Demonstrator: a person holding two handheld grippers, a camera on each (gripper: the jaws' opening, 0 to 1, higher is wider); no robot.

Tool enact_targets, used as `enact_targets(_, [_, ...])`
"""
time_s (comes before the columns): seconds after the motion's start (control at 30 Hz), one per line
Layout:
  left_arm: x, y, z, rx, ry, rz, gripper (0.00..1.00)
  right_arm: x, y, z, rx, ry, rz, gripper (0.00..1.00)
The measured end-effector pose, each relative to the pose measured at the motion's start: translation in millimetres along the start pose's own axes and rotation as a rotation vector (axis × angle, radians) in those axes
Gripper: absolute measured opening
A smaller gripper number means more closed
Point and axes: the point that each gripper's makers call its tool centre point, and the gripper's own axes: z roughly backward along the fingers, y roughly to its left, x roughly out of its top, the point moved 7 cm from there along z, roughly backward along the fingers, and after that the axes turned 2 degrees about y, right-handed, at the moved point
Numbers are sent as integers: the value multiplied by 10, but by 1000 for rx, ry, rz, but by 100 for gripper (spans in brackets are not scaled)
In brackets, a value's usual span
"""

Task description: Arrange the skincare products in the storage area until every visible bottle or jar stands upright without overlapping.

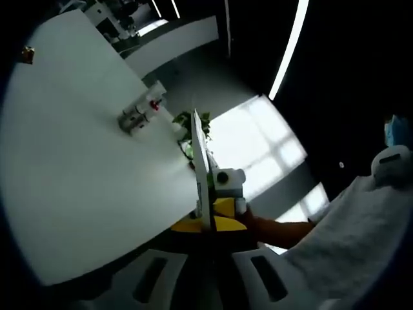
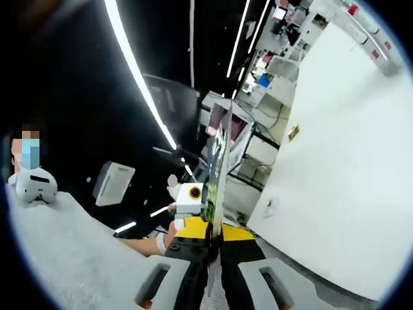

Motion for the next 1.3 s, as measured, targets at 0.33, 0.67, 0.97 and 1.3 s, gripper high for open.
enact_targets(0.33, [28,14,-5,-42,-43,64,1,10,62,26,31,-56,2,0])
enact_targets(0.67, [8,19,36,-44,3,55,0,-42,75,-7,9,-97,-1,0])
enact_targets(0.97, [68,82,82,-5,-43,75,0,79,10,163,-257,-62,343,26])
enact_targets(1.3, [200,157,150,42,-103,99,0,55,-191,174,-595,-4,603,68])
